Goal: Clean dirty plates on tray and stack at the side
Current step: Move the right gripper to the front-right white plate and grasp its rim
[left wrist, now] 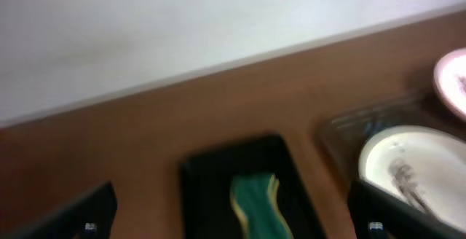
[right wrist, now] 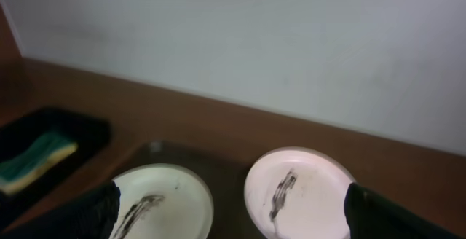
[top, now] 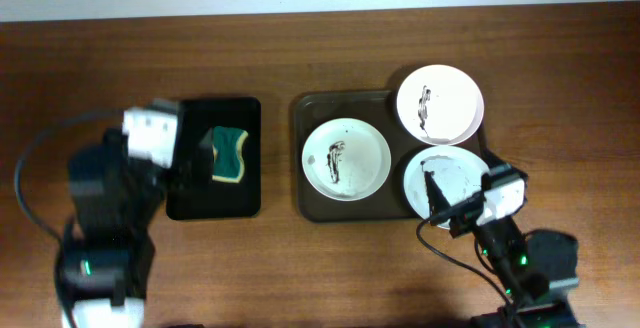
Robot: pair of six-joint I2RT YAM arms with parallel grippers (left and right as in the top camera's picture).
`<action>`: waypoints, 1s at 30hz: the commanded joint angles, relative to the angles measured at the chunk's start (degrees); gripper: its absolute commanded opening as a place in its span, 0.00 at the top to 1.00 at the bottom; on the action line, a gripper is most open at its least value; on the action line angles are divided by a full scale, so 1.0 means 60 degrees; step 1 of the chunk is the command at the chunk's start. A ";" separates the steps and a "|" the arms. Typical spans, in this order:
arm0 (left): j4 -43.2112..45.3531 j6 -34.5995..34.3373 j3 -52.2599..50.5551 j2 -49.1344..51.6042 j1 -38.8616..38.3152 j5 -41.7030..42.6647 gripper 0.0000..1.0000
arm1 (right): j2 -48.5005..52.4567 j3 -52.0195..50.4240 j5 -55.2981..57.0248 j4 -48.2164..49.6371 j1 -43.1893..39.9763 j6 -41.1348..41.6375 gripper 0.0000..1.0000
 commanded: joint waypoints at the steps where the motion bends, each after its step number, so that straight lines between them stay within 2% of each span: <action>1: -0.1643 0.0102 0.2601 0.2135 0.0033 0.1410 0.01 | 0.2390 0.2310 -0.0670 -0.1249 0.0044 0.0095 0.01; 4: -0.2860 0.0076 0.3880 0.3712 0.0033 0.2514 0.01 | 0.4816 0.4659 -0.0863 -0.3260 0.0044 0.0033 0.01; 7: -0.2860 -0.0055 0.3905 0.4495 0.0033 0.2699 0.01 | 0.7198 0.6998 -0.1158 -0.5384 0.0044 0.0040 0.01; 8: -0.3122 -0.0616 0.3905 0.4783 0.0033 0.3020 0.01 | 0.7898 0.7624 -0.1206 -0.5905 0.0044 0.0040 0.01; 10: -0.3632 -0.0747 0.3905 0.5104 0.0033 0.3020 0.01 | 0.8961 0.8189 -0.1617 -0.6306 0.0044 0.0390 0.01; 14: -0.3745 -0.0743 0.3905 0.5570 0.0033 0.2980 0.01 | 1.0320 0.8211 -0.2856 -0.6335 0.0044 0.0572 0.01; 18: -0.3530 -0.0860 0.3905 0.5971 0.0033 0.2444 0.01 | 1.1668 0.8211 -0.2550 -0.6320 0.0062 0.0688 0.27; 19: -0.3504 -0.1322 0.3905 0.6011 0.0033 0.2011 0.00 | 1.1967 0.8211 -0.2164 -0.6302 0.0098 0.1020 0.30; 21: -0.3486 -0.2382 0.3905 0.6043 0.0033 0.0579 0.01 | 1.2550 0.8215 -0.1242 -0.6149 0.0266 0.1628 0.44; 23: -0.3493 -0.3075 0.3905 0.6043 0.0033 -0.0539 0.10 | 1.2961 0.8215 -0.0127 -0.5858 0.0608 0.2116 0.47; 25: -0.3486 -0.3122 0.3905 0.6043 0.0033 -0.0612 0.15 | 1.3169 0.8215 0.0466 -0.5716 0.0871 0.2317 0.49; 30: -0.3497 -0.3366 0.3901 0.6207 0.0033 -0.1031 0.15 | 1.3919 0.8211 0.1351 -0.5475 0.1486 0.2339 0.50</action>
